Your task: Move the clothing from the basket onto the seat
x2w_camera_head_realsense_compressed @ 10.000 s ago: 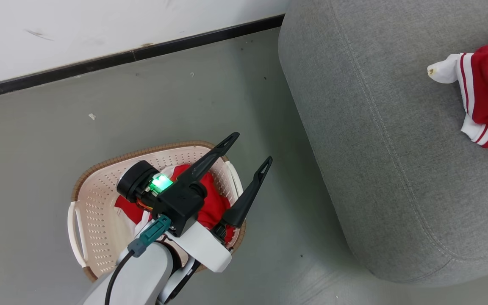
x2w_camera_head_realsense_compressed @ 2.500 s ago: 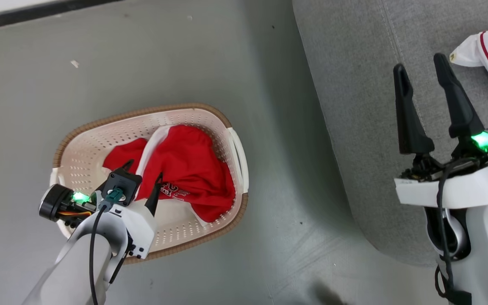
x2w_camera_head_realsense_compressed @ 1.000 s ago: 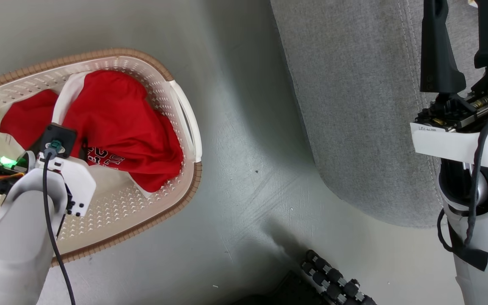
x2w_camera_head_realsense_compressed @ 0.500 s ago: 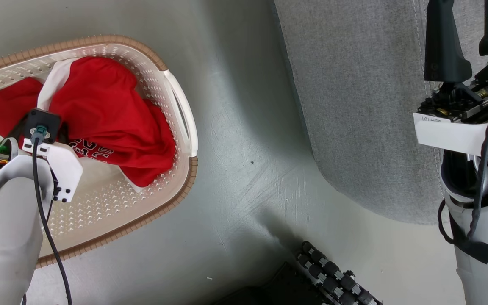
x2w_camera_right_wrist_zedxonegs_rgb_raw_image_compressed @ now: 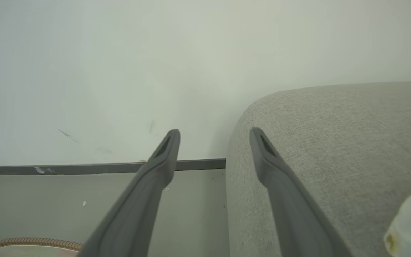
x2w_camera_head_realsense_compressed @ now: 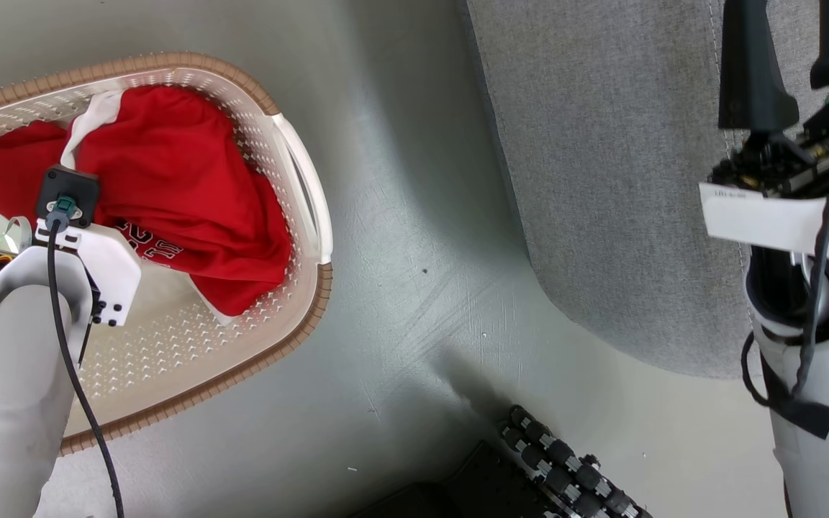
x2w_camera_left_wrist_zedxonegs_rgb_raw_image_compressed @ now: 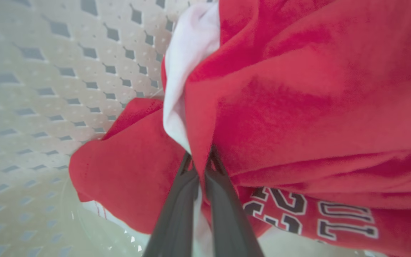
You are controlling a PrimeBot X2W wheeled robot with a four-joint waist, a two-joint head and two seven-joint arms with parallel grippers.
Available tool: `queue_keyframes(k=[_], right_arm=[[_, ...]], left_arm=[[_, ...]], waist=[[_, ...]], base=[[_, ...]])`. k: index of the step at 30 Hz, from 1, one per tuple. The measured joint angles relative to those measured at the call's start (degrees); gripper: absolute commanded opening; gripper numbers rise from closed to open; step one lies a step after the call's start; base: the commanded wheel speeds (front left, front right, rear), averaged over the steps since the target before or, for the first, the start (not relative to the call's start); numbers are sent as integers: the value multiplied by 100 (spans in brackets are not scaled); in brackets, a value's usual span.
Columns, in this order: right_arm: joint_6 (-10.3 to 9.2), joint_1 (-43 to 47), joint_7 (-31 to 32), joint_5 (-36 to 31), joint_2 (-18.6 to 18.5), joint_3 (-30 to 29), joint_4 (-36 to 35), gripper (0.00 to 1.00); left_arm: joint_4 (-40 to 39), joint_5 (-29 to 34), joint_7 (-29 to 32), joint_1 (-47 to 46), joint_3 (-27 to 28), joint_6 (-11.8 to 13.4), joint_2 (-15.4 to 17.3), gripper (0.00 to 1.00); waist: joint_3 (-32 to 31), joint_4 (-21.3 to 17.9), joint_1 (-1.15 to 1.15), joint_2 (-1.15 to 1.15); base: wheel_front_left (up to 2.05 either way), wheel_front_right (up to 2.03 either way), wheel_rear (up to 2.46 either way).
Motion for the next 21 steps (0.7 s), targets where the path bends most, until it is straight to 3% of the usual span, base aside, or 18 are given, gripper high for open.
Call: queue_keyframes(k=[8, 21], right_arm=[[0, -157, 0, -3, 0, 119, 70, 100], [0, -216, 0, -215, -3, 143, 269, 100]], left_arm=[[-119, -111, -199, 2, -25, -153, -85, 0], [-578, -246, -639, 196, -37, -201, -296, 0]], waist=[[-72, 44, 0, 0], [-359, 288, 0, 0]], base=[[0, 0, 0], [0, 0, 0]])
